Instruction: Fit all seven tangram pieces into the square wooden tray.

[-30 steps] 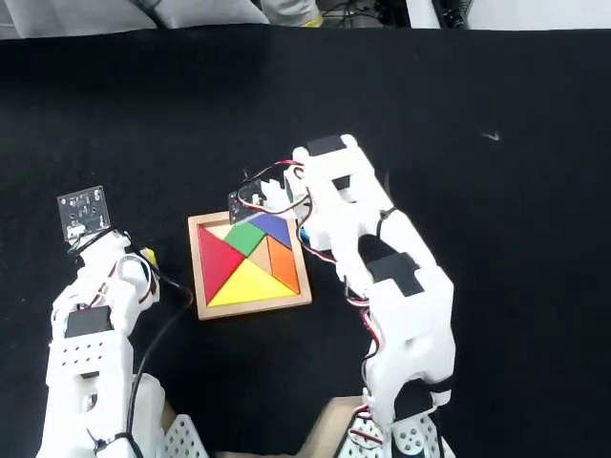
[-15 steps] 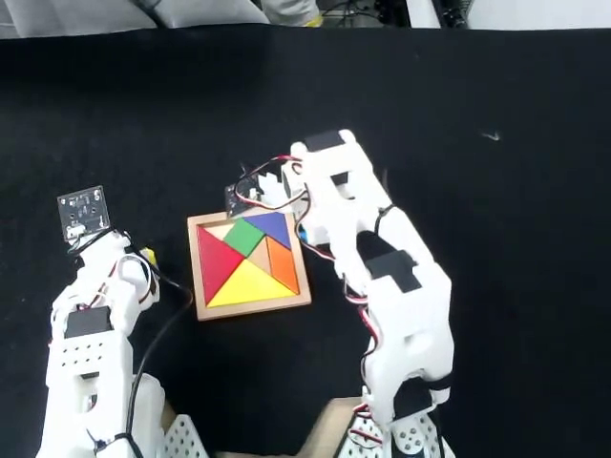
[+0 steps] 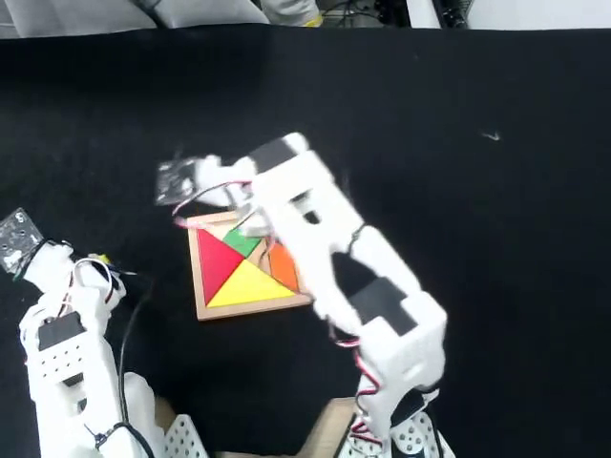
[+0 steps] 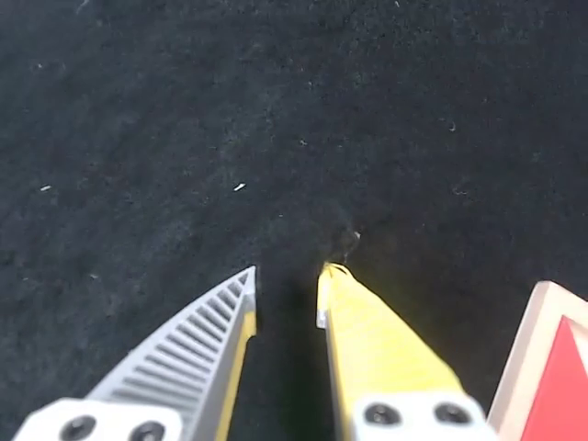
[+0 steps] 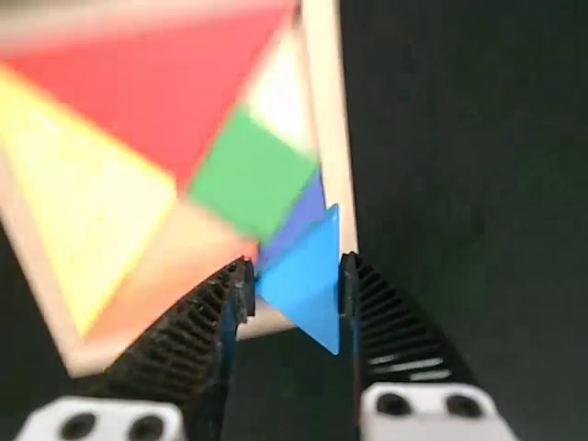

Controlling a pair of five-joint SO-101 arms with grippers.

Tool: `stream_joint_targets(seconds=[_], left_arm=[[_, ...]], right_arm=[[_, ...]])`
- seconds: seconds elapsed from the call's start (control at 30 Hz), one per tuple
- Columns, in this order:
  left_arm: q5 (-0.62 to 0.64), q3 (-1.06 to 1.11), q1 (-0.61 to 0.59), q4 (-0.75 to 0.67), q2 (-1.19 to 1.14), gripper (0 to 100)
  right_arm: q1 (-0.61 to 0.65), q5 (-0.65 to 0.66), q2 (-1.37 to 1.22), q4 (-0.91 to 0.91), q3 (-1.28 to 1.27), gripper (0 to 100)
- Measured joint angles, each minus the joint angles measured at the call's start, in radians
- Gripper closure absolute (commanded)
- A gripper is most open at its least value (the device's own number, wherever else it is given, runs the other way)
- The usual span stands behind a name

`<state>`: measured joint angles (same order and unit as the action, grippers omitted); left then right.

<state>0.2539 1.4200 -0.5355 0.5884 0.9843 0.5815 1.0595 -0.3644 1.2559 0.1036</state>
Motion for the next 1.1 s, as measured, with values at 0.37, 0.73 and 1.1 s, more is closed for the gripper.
stream_joint_targets(seconds=[0.37,0.73,1.1], left_arm=[[-0.002,0.0,0.02,0.0,0.0,88],[-0.014,0.0,0.026,0.0,0.0,88],[-0.014,0.0,0.026,0.0,0.0,88]], right_arm=[[0.132,-0.078,-0.192,-0.092,0.137,86.5],[0.132,-0.089,-0.282,0.0,0.27,86.4],[0.132,-0.097,-0.282,0.018,0.272,70.8]])
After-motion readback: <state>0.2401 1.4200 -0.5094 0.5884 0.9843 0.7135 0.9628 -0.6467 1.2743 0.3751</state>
